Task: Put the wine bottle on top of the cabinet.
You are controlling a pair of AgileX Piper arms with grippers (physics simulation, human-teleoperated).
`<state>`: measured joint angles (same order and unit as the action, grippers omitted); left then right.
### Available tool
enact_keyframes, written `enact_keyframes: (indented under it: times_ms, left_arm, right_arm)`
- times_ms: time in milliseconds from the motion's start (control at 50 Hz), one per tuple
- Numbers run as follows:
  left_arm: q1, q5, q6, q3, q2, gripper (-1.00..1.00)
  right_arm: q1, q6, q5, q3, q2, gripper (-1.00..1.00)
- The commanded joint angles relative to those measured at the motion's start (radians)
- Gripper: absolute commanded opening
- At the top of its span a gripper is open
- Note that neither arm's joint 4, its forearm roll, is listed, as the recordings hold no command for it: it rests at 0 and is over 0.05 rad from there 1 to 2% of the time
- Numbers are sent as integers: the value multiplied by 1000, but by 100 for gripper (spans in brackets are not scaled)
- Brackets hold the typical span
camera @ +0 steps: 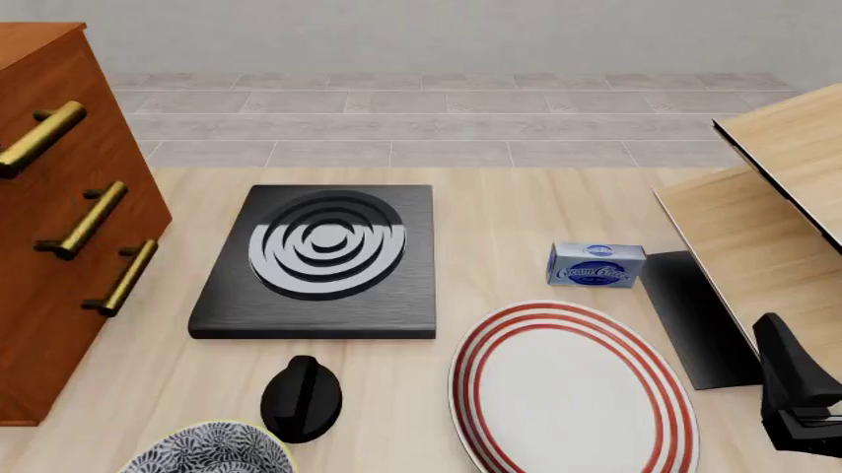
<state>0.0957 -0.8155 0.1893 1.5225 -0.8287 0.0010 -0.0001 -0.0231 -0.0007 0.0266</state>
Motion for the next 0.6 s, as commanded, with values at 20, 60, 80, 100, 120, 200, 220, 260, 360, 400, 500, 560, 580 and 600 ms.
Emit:
enact_keyframes:
  times_ms: [20, 60, 80, 100, 120, 200, 220, 260, 360, 400, 500, 560, 580, 600]
  left_arm:
    - [29, -16, 26, 76, -27, -100]
    - [78, -10, 52, 69, -44, -100]
    - [87, -3, 73, 63, -41, -100]
    - [92, -8, 59, 69, -45, -100]
    - [98, -7, 57, 70, -45, -100]
    - [114, -3, 56, 65, -43, -100]
    - [124, -1, 48, 64, -44, -100]
    - [133, 2, 50, 59, -42, -100]
    - [164, 3, 37, 80, -57, -100]
    - [176, 7, 33, 86, -63, -100]
    - [201, 23, 32, 66, -67, -100]
    - [225, 44, 24, 35, -67, -100]
    - [225, 44, 24, 35, -66, -100]
    - [241, 59, 21, 12, -64, -100]
  right_arm:
    - [0, 0, 0, 0, 0, 100]
    - [0, 0, 0, 0, 0, 100]
    - [0, 0, 0, 0, 0, 100]
    - [0, 0, 0, 0, 0, 100]
    - [0, 0, 0, 0, 0, 100]
    - [0, 0, 0, 0, 0, 100]
    - [0, 0, 0, 0, 0, 100]
    - [0, 0, 0, 0, -1, 100]
    - [0, 0, 0, 0, 0, 100]
    - [0, 0, 0, 0, 0, 100]
    - [0, 0, 0, 0, 0, 100]
    - [0, 0, 0, 0, 0, 100]
    - [0, 0, 0, 0, 0, 100]
    - [0, 0, 0, 0, 0, 100]
